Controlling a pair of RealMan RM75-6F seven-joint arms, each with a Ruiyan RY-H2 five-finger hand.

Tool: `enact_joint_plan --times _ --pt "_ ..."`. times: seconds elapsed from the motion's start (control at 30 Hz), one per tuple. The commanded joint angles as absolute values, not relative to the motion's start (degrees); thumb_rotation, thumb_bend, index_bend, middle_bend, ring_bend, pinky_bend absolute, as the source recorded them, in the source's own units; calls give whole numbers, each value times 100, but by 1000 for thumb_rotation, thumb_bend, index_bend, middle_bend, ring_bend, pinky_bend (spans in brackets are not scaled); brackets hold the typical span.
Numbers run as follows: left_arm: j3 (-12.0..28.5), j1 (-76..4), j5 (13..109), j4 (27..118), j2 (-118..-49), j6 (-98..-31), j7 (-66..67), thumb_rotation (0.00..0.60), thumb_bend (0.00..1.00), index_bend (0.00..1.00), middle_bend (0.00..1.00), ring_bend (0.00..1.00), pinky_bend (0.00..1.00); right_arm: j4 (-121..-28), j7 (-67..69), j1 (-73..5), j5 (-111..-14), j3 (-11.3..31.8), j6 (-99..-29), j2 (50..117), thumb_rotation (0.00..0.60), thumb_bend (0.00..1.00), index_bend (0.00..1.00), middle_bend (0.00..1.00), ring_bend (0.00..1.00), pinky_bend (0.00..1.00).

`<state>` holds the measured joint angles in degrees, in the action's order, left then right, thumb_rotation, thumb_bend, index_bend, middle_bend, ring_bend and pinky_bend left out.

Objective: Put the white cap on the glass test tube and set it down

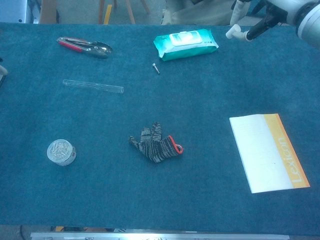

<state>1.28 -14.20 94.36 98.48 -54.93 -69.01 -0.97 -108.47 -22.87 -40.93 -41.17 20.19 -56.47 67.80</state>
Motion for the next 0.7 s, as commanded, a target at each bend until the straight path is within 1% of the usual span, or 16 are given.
enact_joint_plan --times 0.03,0.1,0.3,0.43,0.5,0.57,0.7 --pt "228 -1788 9265 9816 -5779 -6442 221 557 341 260 153 13 74 -10882 -2203 -4096 -4131 1981 -5660 6711 600 317 583 254 71 235" --pt "286 -1916 9143 9794 -5897 -6287 372 552 340 260 153 13 74 -10888 -2142 -4099 -4135 1957 -5657 6683 600 317 583 254 71 235" --pt "478 -2294 8600 9714 -6202 -5813 891 503 341 301 154 12 74 -10884 -1945 -4102 -4180 1873 -5632 6598 600 316 583 254 71 234" --pt "613 -2524 8099 9644 -6400 -5541 1297 419 341 346 154 13 74 -10895 -1829 -4092 -4240 1812 -5632 6546 600 317 583 254 71 234" --pt "660 -2610 7885 9604 -6485 -5453 1445 395 340 357 154 13 74 -10912 -1787 -4086 -4266 1785 -5636 6520 600 317 583 254 71 234" --pt "706 -2702 7640 9554 -6581 -5363 1587 370 340 346 152 13 74 -10930 -1744 -4079 -4294 1759 -5647 6491 600 317 583 254 71 234" --pt "776 -2878 7192 9427 -6746 -5237 1922 364 341 331 146 13 74 -10945 -1686 -4075 -4329 1709 -5665 6451 600 317 583 254 71 235"
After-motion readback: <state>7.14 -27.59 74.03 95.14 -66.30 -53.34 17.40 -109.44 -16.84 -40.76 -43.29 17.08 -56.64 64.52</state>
